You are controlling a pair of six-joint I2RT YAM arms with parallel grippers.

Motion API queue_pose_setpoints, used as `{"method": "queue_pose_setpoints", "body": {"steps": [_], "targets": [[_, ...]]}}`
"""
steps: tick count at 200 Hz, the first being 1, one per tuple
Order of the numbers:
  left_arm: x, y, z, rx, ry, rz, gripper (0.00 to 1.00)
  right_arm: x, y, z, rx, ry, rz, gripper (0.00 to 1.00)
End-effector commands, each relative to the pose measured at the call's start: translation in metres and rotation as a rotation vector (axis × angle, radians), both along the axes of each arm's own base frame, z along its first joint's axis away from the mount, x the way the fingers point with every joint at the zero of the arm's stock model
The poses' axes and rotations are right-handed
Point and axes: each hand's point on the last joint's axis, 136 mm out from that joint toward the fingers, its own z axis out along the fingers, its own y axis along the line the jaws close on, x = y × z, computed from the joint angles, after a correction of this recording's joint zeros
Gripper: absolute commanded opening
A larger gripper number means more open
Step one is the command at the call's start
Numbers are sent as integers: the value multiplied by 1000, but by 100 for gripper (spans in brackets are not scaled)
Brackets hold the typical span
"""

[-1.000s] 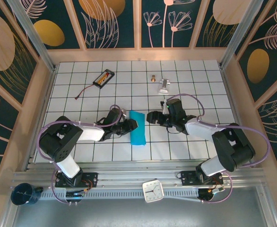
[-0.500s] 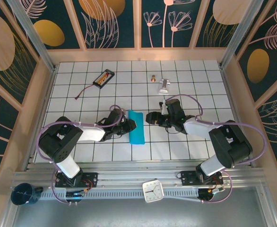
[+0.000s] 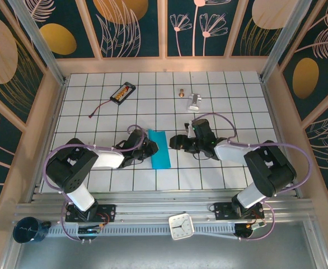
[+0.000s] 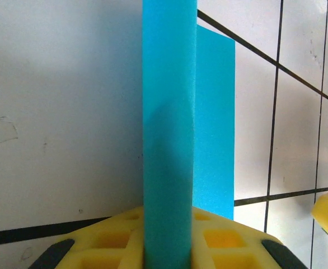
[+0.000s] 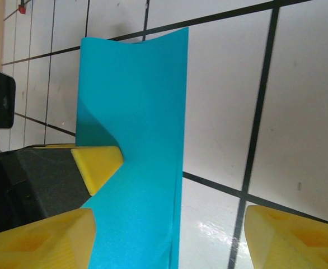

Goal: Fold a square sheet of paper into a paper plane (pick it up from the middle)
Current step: First fold the square sheet of paper in half at the center of the table.

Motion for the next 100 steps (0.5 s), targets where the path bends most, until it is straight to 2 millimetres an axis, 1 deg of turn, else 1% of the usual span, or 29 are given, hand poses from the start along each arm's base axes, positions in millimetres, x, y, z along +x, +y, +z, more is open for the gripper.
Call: {"method": "queue_pose_setpoints", "body": {"steps": [1, 23, 60, 91, 92, 94, 100], "targets": [[-1, 33, -23, 115, 23, 100, 21, -10, 16, 2, 74, 24, 29, 67], [-2, 34, -25, 115, 23, 110, 21, -20, 24, -4, 69, 49, 43, 60], [-3, 35, -30, 126, 27, 119, 21, -33, 27, -20, 40, 101, 37, 50], [-2, 36, -30, 141, 17, 129, 22, -42, 23, -33, -16, 137, 16, 48], [-3, 37, -34, 151, 26, 129, 22, -43, 23, -33, -18, 139, 16, 48], [-4, 38, -38, 159, 32, 128, 22, -43, 23, -34, -21, 140, 15, 48], [-5, 39, -39, 163, 35, 131, 22, -45, 22, -36, -28, 148, 12, 48]]}}
